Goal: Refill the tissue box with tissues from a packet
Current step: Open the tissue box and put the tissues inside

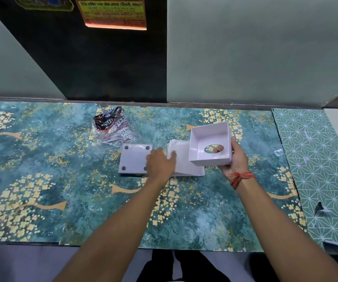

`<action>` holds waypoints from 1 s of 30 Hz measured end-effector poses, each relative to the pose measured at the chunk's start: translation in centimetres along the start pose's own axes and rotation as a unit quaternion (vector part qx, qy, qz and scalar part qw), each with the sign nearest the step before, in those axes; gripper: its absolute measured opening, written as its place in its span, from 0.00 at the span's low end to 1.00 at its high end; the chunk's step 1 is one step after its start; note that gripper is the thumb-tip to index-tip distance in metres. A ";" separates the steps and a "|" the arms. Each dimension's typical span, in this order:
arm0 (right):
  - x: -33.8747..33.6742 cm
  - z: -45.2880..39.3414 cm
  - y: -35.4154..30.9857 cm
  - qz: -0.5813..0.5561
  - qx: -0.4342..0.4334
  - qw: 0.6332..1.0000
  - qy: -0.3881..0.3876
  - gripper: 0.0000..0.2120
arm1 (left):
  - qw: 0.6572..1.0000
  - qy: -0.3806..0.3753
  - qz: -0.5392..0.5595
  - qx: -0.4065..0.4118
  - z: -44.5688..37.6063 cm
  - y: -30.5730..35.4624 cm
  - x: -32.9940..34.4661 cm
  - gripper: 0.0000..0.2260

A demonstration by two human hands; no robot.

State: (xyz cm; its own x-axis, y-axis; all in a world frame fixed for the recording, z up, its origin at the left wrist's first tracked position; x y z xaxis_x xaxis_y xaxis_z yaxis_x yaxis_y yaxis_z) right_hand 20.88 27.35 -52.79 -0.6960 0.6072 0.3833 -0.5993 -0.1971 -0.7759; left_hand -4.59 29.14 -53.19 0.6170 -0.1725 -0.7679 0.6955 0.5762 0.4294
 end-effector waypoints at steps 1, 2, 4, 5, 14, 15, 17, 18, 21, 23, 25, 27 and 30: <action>-0.2 0.0 -0.1 0.000 0.001 1.000 0.004 0.12 | 0.998 -0.049 0.005 -0.026 0.2 0.3 1.8 0.36; -0.6 -0.1 -0.2 0.000 0.000 1.000 0.009 0.12 | 0.995 -0.083 0.009 -0.060 0.4 0.4 3.0 0.38; -1.5 -0.5 -0.6 -0.006 -0.005 1.000 0.013 0.12 | 0.990 -0.088 0.017 -0.112 0.3 0.3 4.0 0.40; -2.0 -0.7 -0.8 -0.008 -0.006 1.000 0.012 0.12 | 0.988 -0.081 0.013 -0.128 0.2 0.2 4.2 0.40; -3.7 -1.0 -1.6 -0.031 -0.004 0.999 0.026 0.13 | 0.975 -0.131 0.049 -0.170 -0.5 1.0 4.7 0.34; -3.8 -1.0 -1.7 -0.030 -0.006 0.999 0.026 0.13 | 0.974 -0.134 0.064 -0.168 -0.6 1.0 4.9 0.33; -4.1 -0.9 -1.8 -0.029 -0.010 0.999 0.031 0.13 | 0.974 -0.133 0.084 -0.161 -0.5 1.0 5.1 0.32; -4.5 -1.0 -1.7 -0.026 -0.012 0.999 0.035 0.12 | 0.974 -0.132 0.093 -0.157 -0.5 1.0 5.0 0.32; -5.6 -1.3 -1.2 -0.011 -0.008 0.999 0.045 0.13 | 0.962 -0.140 0.177 -0.151 -0.6 0.9 4.4 0.30; -5.9 -1.3 -0.2 0.000 0.004 0.999 0.049 0.13 | 0.917 -0.177 0.315 -0.171 -1.0 0.5 3.6 0.28; -5.8 -1.2 1.2 0.022 0.018 0.998 0.049 0.13 | 0.853 -0.228 0.428 -0.192 -1.1 0.1 2.5 0.26; -5.0 -0.8 3.0 0.042 0.037 0.998 0.042 0.13 | 0.813 -0.256 0.487 -0.191 -1.0 -0.1 1.3 0.23; -3.4 -0.2 5.9 0.075 0.057 0.995 0.024 0.14 | 0.770 -0.305 0.533 -0.173 0.1 0.5 0.3 0.16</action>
State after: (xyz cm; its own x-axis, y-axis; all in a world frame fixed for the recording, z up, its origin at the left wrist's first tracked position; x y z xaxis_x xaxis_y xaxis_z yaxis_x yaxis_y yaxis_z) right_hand 19.80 24.30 -58.73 -0.7630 0.5996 0.2415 -0.5329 -0.3722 -0.7599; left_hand -4.04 29.29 -53.18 0.9007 0.2647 0.3446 -0.4016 0.8099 0.4276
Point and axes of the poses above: each hand's wrist, its own z-axis away from the middle knuckle, its own x-axis out of the palm, y = z × x, the point moved 9 cm from there along -z, towards the middle knuckle, and after that the axes turned 10 degrees about -x, right-handed, at the moved point
